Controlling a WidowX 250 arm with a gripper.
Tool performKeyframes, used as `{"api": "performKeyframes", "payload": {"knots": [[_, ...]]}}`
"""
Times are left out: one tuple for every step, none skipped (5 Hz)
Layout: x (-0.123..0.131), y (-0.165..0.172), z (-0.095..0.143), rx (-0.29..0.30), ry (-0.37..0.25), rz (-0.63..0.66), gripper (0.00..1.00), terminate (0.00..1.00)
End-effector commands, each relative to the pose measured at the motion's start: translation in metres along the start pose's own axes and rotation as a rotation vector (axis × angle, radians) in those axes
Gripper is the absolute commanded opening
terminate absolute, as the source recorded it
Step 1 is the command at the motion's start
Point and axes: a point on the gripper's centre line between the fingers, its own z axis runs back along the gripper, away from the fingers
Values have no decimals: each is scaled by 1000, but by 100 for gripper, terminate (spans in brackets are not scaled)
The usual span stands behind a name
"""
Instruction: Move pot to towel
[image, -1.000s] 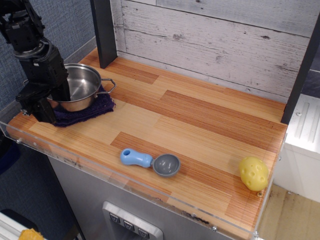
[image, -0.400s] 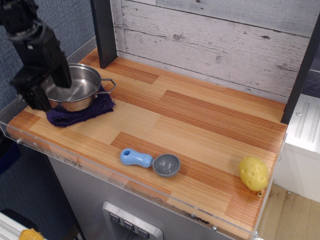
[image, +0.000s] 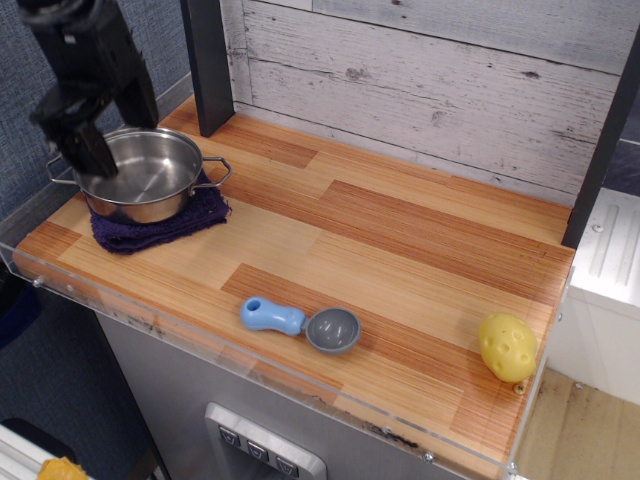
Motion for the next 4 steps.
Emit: {"api": "performKeyframes", "payload": {"knots": [[22,3,46,115,33,-53,100,0],[22,3,46,115,33,-53,100,0],[22,3,46,115,33,-53,100,0],[22,3,46,115,33,-53,100,100]]}}
